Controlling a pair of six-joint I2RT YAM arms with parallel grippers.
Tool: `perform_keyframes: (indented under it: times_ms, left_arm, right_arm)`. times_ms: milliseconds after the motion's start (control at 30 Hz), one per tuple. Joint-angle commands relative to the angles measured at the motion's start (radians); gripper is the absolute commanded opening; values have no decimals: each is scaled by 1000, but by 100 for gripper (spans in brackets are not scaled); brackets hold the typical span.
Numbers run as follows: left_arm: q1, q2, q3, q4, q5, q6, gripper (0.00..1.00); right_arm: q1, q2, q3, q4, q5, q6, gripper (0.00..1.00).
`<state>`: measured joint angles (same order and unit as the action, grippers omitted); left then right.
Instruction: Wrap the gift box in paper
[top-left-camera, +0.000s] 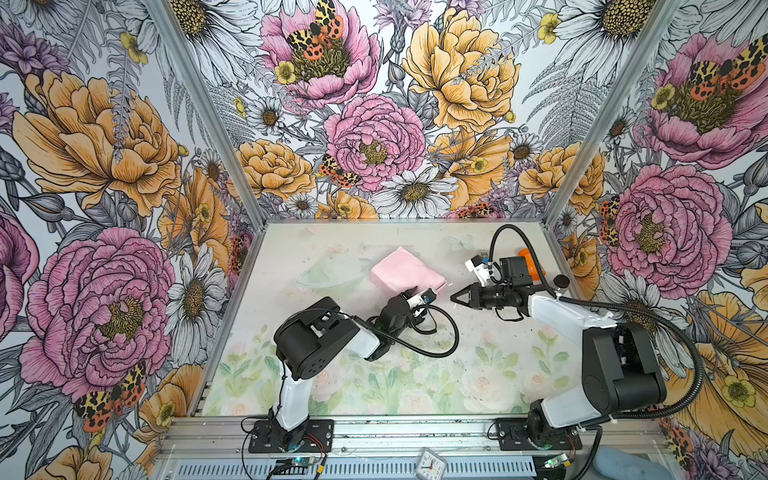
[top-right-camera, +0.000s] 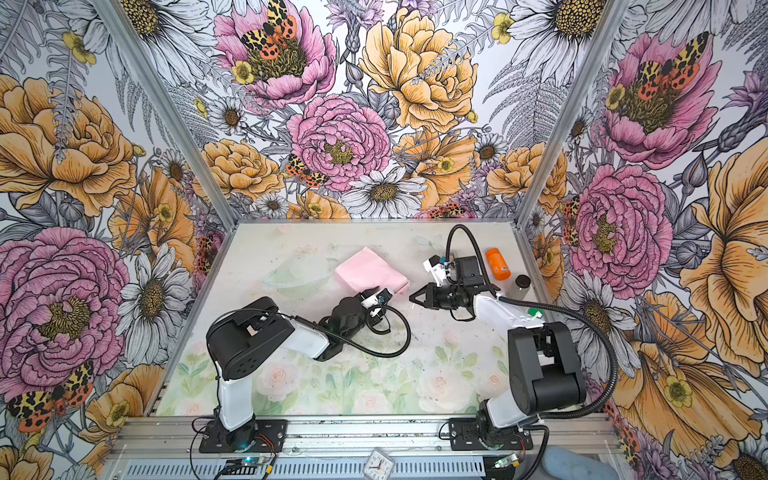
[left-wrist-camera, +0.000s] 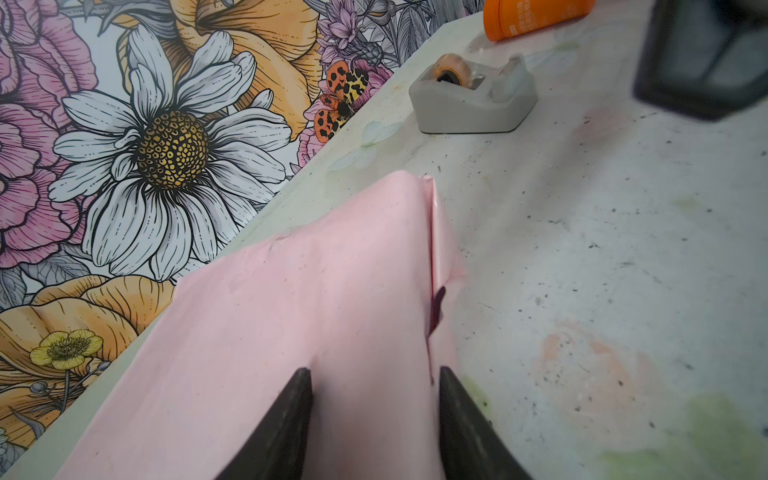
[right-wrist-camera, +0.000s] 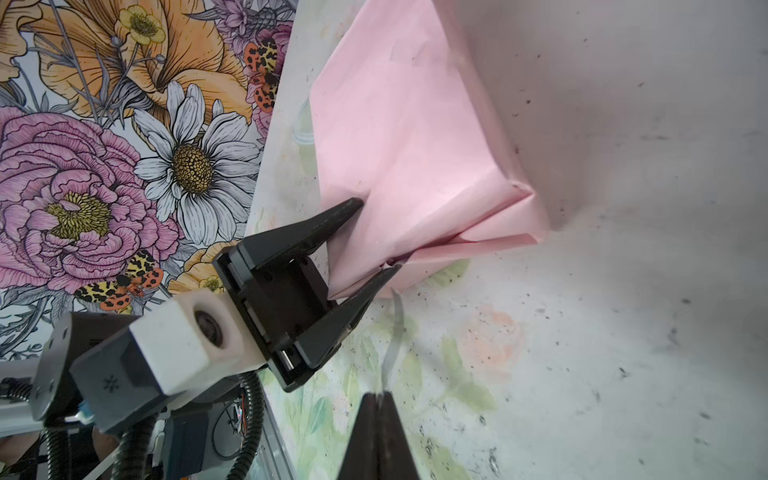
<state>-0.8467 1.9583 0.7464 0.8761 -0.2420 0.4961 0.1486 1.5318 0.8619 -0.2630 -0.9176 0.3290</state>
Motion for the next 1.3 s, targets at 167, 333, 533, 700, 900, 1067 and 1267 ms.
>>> perform_keyframes:
  times_ms: [167, 333, 533, 700, 900, 1067, 1267]
  left_arm:
    - [-18, 99, -43, -284, 96, -76, 48]
    - [-18, 98, -41, -284, 96, -76, 48]
    - [-18, 101, -42, -284, 98, -77, 48]
    - [-18, 103, -41, -284, 96, -79, 48]
    - [-18, 105, -39, -284, 99, -84, 48]
    - [-20, 106, -41, -284, 100, -86, 48]
    - [-19, 106, -40, -284, 101, -86, 48]
  right_arm:
    - [40, 117, 123, 31, -64, -59, 0]
    - [55, 190, 180, 28, -90, -72, 0]
    - [87, 245, 233, 21, -104, -81, 0]
    - [96, 283, 250, -2, -98, -92, 0]
    - [96, 313, 253, -29, -78, -97, 0]
    - [98, 334, 262, -36, -66, -92, 0]
    - [98, 355, 278, -36, -60, -81, 0]
